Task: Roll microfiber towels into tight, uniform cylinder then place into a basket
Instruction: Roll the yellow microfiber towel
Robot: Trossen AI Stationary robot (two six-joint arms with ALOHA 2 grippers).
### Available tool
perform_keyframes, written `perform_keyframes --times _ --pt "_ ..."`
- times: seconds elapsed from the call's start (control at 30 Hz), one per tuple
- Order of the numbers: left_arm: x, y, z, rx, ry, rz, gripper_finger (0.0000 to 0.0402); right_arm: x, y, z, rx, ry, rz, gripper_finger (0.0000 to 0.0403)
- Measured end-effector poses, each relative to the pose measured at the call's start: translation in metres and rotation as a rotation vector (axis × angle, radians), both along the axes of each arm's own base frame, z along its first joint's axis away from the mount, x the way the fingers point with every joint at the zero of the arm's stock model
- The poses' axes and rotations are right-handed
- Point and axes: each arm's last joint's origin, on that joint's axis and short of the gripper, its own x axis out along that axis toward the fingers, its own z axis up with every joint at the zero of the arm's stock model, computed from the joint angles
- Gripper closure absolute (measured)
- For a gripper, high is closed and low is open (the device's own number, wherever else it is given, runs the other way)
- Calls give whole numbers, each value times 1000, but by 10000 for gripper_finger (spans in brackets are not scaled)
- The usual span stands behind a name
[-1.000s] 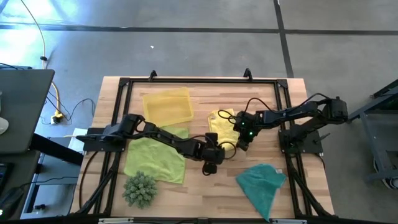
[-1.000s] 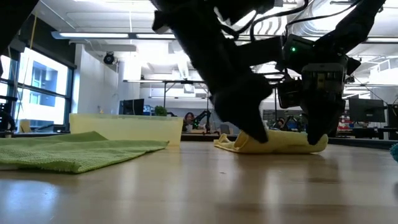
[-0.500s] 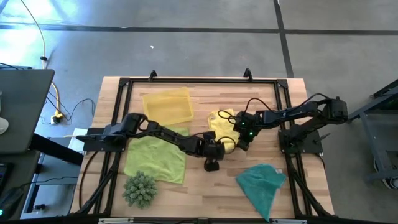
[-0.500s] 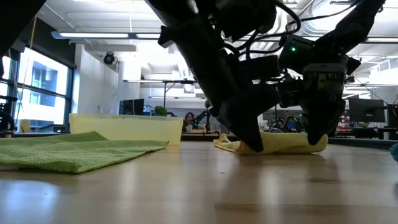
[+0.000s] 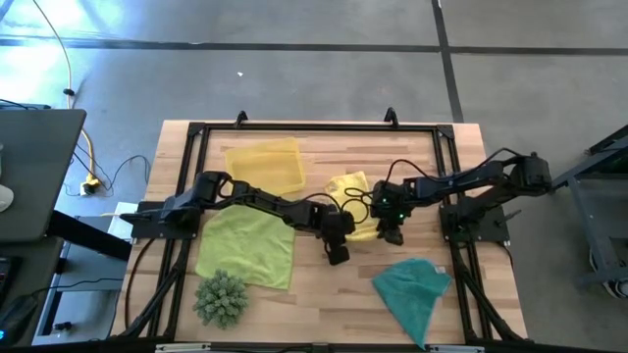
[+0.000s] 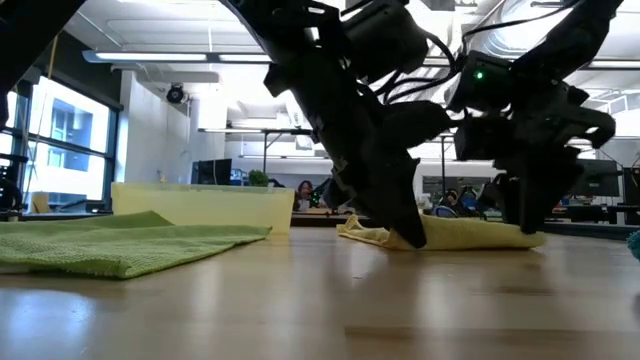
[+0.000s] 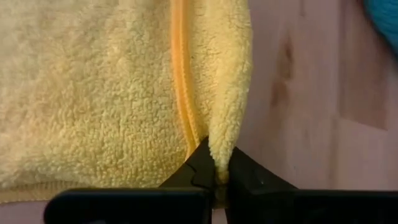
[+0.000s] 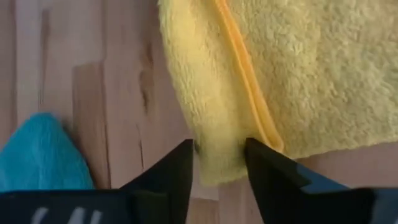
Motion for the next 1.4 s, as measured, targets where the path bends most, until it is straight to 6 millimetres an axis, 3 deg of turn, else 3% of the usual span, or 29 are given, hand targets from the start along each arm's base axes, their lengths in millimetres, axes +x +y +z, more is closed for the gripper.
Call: perform_keyframes --times 0.17,0.57,0.77,1.0,1.17,1.4 --pt "-3 3 7 -66 7 -2 399 -2 5 10 -93 -84 108 242" --pt "-9 7 3 -87 10 57 400 0 37 26 -452 -282 395 274" --pt "-32 10 3 -121 -70 101 400 -1 45 26 -486 -281 392 274" --pt "-61 9 -1 -201 -342 202 401 5 47 30 -493 -351 379 274" --pt "-76 11 -19 -227 -271 342 401 9 46 30 -561 -369 332 274" --pt "-77 8 -20 -218 -264 357 401 12 46 26 -523 -341 239 274"
